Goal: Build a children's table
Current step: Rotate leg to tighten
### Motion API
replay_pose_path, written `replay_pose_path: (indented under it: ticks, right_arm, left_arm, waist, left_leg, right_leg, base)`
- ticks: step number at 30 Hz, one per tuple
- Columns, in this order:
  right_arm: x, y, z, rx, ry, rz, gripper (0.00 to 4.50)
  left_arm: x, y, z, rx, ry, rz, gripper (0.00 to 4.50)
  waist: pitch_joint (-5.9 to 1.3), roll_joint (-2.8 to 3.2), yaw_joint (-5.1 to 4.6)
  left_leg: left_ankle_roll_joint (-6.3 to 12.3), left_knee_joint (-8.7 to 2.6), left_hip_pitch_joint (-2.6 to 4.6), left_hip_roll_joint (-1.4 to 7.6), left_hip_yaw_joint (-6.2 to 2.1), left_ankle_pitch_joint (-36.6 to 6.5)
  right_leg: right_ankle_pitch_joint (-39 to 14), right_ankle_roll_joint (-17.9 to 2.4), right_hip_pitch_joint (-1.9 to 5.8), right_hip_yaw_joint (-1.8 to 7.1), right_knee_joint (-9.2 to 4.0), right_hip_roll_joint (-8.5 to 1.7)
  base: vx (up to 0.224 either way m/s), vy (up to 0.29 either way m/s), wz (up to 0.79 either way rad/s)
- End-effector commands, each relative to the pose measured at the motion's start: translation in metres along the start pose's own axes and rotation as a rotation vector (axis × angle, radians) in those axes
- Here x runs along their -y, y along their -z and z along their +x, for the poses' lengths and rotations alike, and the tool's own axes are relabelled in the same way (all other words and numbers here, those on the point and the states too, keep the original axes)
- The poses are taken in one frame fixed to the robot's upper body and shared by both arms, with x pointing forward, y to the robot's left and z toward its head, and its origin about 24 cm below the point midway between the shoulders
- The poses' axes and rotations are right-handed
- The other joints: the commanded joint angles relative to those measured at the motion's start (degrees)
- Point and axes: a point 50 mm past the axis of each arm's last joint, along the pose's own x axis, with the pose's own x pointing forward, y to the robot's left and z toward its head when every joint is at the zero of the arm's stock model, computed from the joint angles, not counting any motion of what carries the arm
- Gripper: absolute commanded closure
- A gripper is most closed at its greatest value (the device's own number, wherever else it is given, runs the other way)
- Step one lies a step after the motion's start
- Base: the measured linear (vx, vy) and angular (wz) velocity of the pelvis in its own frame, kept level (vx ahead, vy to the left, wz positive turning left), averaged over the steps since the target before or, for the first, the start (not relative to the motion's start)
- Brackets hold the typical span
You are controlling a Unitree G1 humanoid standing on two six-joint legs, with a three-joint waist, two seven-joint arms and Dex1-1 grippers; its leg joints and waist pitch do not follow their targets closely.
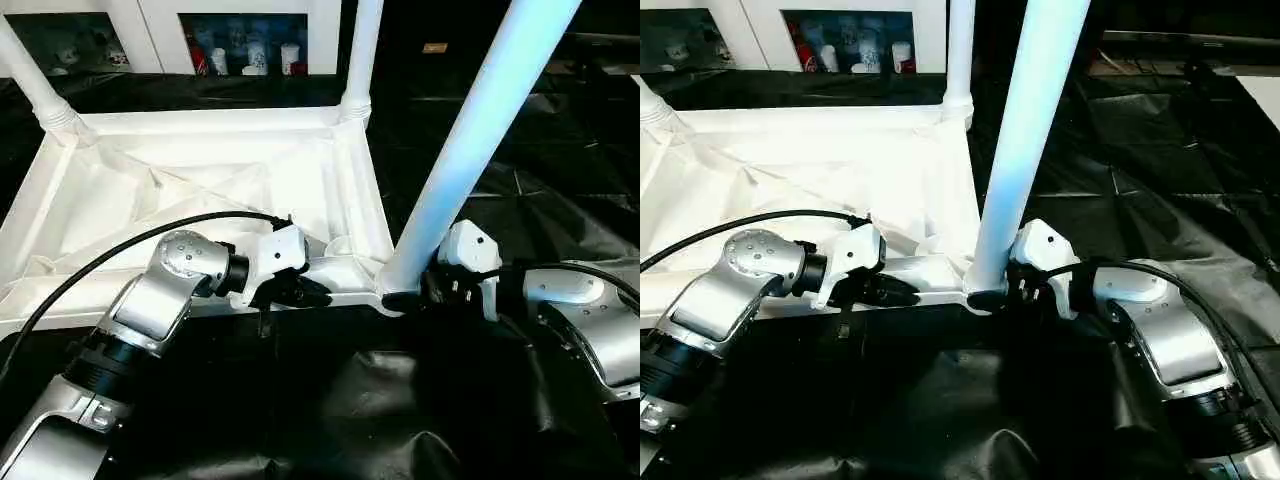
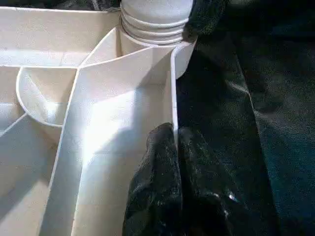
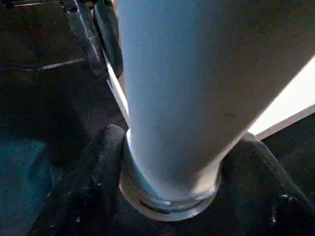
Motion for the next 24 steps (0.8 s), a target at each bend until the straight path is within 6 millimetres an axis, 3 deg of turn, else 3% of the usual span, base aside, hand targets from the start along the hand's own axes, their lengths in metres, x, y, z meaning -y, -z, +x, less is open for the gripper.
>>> replay_pose_path:
  ticks: [1,8,12,13,16,18,19,20,23,24]
  right_arm:
    - [-0.001,0.002,0.001,-0.005,-0.024,0.007,1.87]
    - [0.000,0.005,0.010,0.025,0.075,0.092,1.89]
    - [0.001,0.010,0.025,0.053,0.240,0.222,1.89]
    - [0.001,0.010,0.031,0.065,0.291,0.265,1.89]
    - [0.002,0.012,0.057,0.069,0.541,0.494,1.89]
    - [0.002,0.012,0.064,0.056,0.588,0.512,1.89]
    - [0.000,0.009,0.079,0.061,0.658,0.532,1.96]
    - [0.000,0.009,0.079,0.061,0.658,0.532,2.00]
    - [-0.003,-0.001,0.099,0.047,0.728,0.530,2.04]
    - [-0.005,-0.005,0.105,0.042,0.737,0.522,2.05]
  left_arm:
    - [0.008,-0.007,0.007,0.027,0.069,0.034,4.50]
    - [0.005,-0.005,0.008,0.026,0.039,0.009,4.50]
    - [-0.001,-0.004,0.017,0.011,-0.046,-0.030,4.50]
    - [-0.003,-0.004,0.021,0.012,-0.066,-0.045,4.50]
    - [-0.004,-0.006,0.041,0.029,-0.102,-0.110,4.50]
    - [-0.005,-0.007,0.047,0.030,-0.118,-0.130,4.50]
    - [-0.008,-0.010,0.060,0.022,-0.164,-0.167,4.50]
    - [-0.008,-0.010,0.060,0.022,-0.164,-0.167,4.50]
    - [-0.013,-0.015,0.077,-0.006,-0.218,-0.186,4.50]
    - [-0.014,-0.016,0.081,-0.020,-0.230,-0.182,4.50]
  waist:
    - [-4.78,-0.38,0.07]
    - [-4.73,-0.43,0.01]
    - [-4.26,-0.48,-0.38]
    - [-4.09,-0.23,-0.44]
    - [-4.05,-0.07,-0.82]
    - [-4.15,-0.10,-1.09]
    - [-4.09,-0.17,-1.31]
    - [-3.89,0.04,-1.37]
    - [-3.67,-0.13,-1.42]
    - [-3.63,-0.16,-1.38]
  left_leg:
    - [7.70,-2.70,0.70,2.87,-1.14,-3.7]
    - [7.70,-2.70,0.65,2.85,-1.16,-3.7]
    - [4.41,-2.91,0.77,2.56,-1.27,-7.8]
    - [3.60,-3.01,0.71,2.50,-1.33,-8.6]
    - [1.61,-3.40,0.61,2.41,-1.58,-9.4]
    - [0.13,-3.58,1.06,2.43,-1.81,-10.9]
    - [-0.09,-3.59,1.15,2.39,-1.67,-11.2]
    - [-0.16,-3.62,1.22,2.43,-1.55,-11.9]
    - [-0.78,-3.89,1.31,2.23,-1.72,-14.3]
    - [-0.72,-3.89,1.72,2.24,-1.64,-15.2]
  right_leg:
    - [-6.1,-15.5,4.23,3.08,-2.57,-4.52]
    - [-6.8,-15.5,4.18,3.03,-2.61,-4.53]
    - [-16.0,-13.1,3.80,2.99,-3.66,-4.50]
    - [-18.3,-12.1,3.68,3.03,-3.89,-4.57]
    - [-20.6,-10.8,3.41,2.90,-4.12,-4.49]
    - [-22.1,-10.1,3.25,2.76,-4.37,-4.49]
    - [-20.8,-10.2,3.18,2.94,-4.32,-4.39]
    - [-21.0,-10.4,2.89,3.02,-4.45,-4.39]
    - [-24.8,-8.6,2.82,2.97,-4.92,-4.41]
    - [-26.1,-7.7,2.50,3.03,-5.25,-4.45]
  base:
    - [0.000,0.000,0.00]
    - [0.000,0.000,0.00]
    - [0.000,0.000,0.00]
    - [0.000,0.000,0.00]
    - [0.000,0.000,0.00]
    - [0.000,0.000,0.00]
    - [0.000,0.000,0.00]
    - [0.000,0.000,0.00]
    - [0.000,0.000,0.00]
    - [0.000,0.000,0.00]
